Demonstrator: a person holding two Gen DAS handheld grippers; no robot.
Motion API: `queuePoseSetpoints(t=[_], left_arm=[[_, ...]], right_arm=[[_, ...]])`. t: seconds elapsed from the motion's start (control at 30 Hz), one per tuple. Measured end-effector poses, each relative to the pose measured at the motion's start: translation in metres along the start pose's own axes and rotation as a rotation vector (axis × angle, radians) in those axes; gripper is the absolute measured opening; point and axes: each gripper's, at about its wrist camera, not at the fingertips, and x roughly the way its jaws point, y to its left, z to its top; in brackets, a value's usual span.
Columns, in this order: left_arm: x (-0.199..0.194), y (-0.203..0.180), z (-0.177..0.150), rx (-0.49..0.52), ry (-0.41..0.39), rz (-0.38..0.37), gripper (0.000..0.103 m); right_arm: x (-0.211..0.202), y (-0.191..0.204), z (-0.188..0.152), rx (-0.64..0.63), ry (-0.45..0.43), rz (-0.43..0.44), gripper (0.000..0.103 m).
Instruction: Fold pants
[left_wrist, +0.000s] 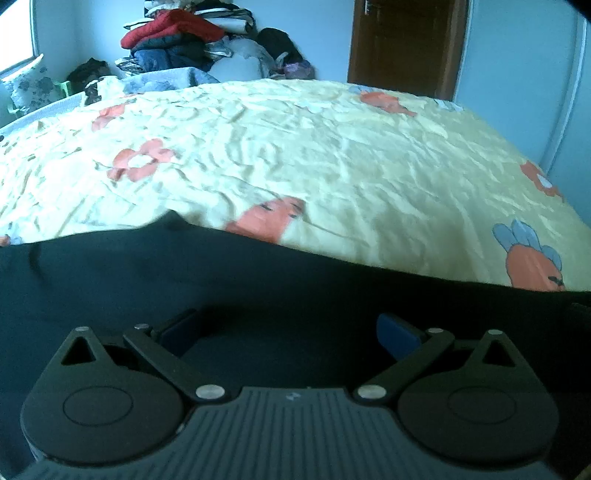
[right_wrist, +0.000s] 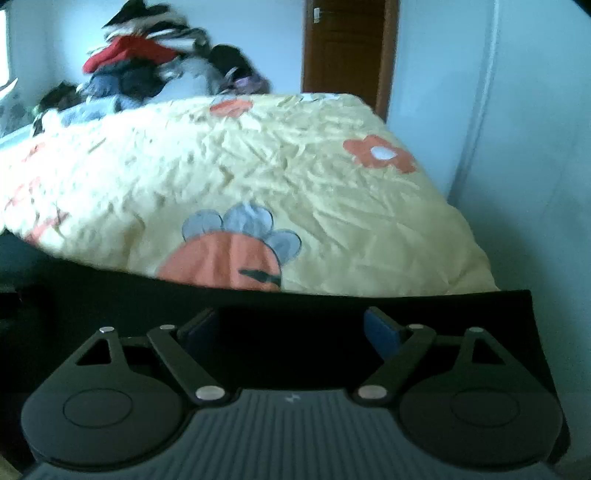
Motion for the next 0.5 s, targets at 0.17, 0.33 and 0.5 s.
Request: queuePoseSetpoints(t=[0.17, 0.33, 0.5], left_arm=[[-0.004, 0.034, -0.007, -0.003, 0.005, 0.061, 0.103], [-0.007, 0.054, -0.025, 0.019, -0.049, 0.061, 0.103], [-0.006, 0.043, -0.032, 0.014, -0.125, 0.112, 0.103]], right_arm=[[-0.015, 0.05, -0.021, -0.067, 0.006, 0.054, 0.096], [0.001, 0.072, -0.034, -0.104, -0.013, -0.011, 0.103], [0.016, 0.067, -0.03, -0.056, -0.06, -0.007, 0.103]])
